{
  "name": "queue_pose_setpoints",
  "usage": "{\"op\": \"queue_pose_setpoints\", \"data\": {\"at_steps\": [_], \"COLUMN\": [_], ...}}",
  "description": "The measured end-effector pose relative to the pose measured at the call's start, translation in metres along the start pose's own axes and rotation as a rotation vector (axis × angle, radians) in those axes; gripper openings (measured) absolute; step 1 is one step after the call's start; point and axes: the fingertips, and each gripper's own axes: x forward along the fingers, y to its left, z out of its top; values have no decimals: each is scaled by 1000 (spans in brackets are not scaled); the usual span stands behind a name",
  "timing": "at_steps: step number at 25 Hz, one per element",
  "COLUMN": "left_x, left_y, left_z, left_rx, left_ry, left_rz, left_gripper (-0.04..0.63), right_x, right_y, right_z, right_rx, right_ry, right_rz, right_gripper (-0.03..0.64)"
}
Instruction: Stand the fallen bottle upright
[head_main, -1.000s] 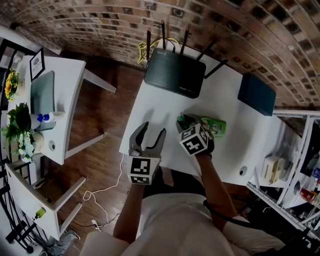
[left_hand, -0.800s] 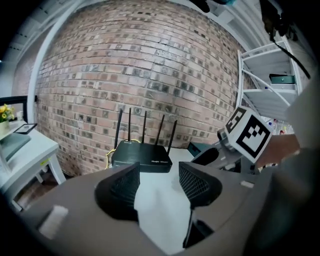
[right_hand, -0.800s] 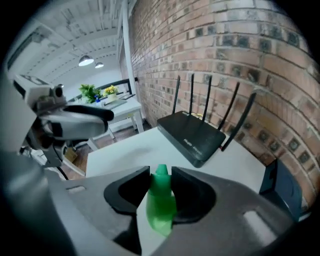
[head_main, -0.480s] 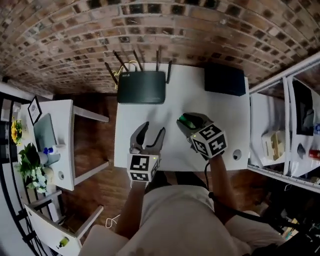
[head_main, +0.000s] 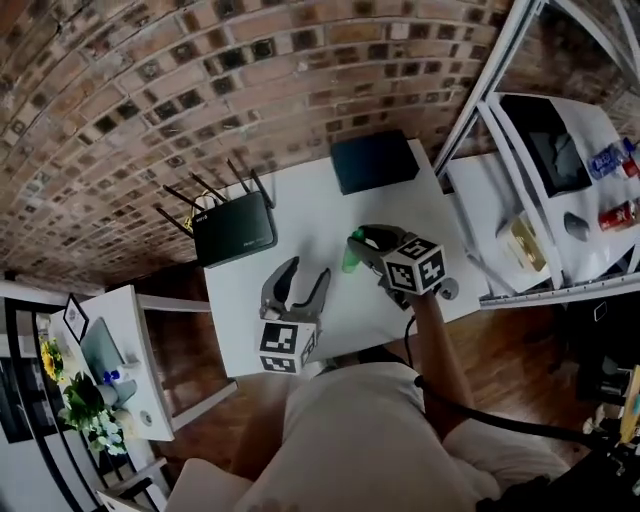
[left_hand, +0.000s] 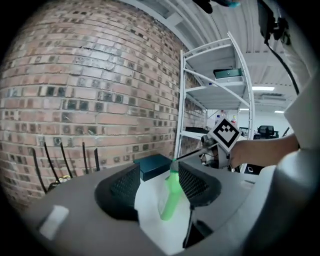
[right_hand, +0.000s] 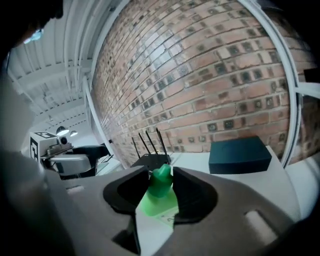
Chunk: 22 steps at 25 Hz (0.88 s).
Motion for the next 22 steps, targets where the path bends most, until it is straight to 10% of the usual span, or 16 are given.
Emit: {"op": "queue_pose_setpoints", "data": {"at_steps": [17, 22], "left_x": [-62, -66], "left_y": [2, -10], "left_z": [10, 10], "left_rx": [-78, -58], "left_ry": [-177, -198], "left_rz": [34, 58], "left_gripper": [263, 262], "right_x": [-72, -108], "right_y": [60, 93], "right_z": [14, -22], "right_rx": [-153, -299], "right_ry": [-247, -192], "right_rz": [-315, -353], "right_gripper": [255, 420]}}
